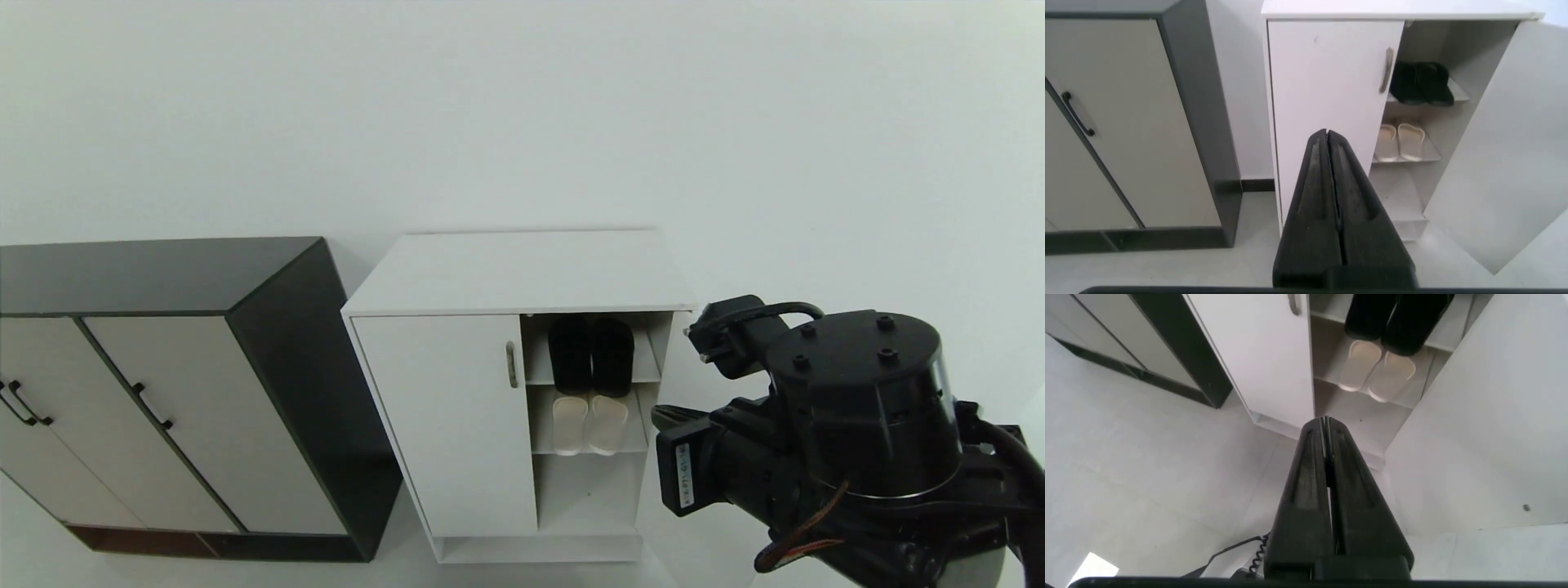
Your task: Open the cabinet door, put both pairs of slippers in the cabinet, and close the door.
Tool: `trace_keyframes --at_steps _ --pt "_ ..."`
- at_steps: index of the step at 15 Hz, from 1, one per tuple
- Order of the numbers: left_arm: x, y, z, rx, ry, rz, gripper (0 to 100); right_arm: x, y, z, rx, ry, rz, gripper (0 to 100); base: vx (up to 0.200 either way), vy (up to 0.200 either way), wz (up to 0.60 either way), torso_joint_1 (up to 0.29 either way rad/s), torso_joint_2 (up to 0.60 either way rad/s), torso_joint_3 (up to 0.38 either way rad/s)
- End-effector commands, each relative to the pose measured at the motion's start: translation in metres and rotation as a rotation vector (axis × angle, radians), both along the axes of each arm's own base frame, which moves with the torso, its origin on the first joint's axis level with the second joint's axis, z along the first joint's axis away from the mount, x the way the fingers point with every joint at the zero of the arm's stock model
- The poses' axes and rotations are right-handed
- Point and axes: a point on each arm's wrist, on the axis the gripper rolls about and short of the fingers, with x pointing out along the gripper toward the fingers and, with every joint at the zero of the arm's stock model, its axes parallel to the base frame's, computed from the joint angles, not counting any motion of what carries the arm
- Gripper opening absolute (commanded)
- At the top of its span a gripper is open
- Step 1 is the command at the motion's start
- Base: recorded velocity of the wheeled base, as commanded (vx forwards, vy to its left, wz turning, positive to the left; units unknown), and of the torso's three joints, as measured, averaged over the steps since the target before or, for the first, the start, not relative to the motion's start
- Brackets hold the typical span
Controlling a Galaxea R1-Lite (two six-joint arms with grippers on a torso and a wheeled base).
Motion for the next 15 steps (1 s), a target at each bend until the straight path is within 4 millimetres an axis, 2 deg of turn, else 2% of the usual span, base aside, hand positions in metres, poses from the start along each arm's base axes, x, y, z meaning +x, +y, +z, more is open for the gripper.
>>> trace_keyframes --at_steps 1,5,13,15 --pt "0.0001 0.0000 0.0001 0.000 0.001 0.000 0 0.0009 0.0008 -0.0015 -0.005 0.002 -0.001 0 0.000 0.000 0.00 0.276 -0.61 -0.339" --pt "0.0001 0.0000 0.0001 0.000 0.001 0.000 0 0.0024 0.0007 -0.0018 -0.005 0.002 -0.006 0 0.000 0.000 0.00 0.195 -0.43 -0.233" --pt "0.0001 0.0000 0.0001 0.000 0.001 0.000 0 0.0028 0.0013 -0.0040 -0.018 -0.009 0.002 0 0.000 0.000 0.00 0.005 -0.01 -0.005" --pt "0.0001 0.0000 0.0001 0.000 0.001 0.000 0 0.0026 0.0011 -0.0036 -0.016 -0.010 0.002 0 0.000 0.000 -0.60 0.000 0.00 0.002"
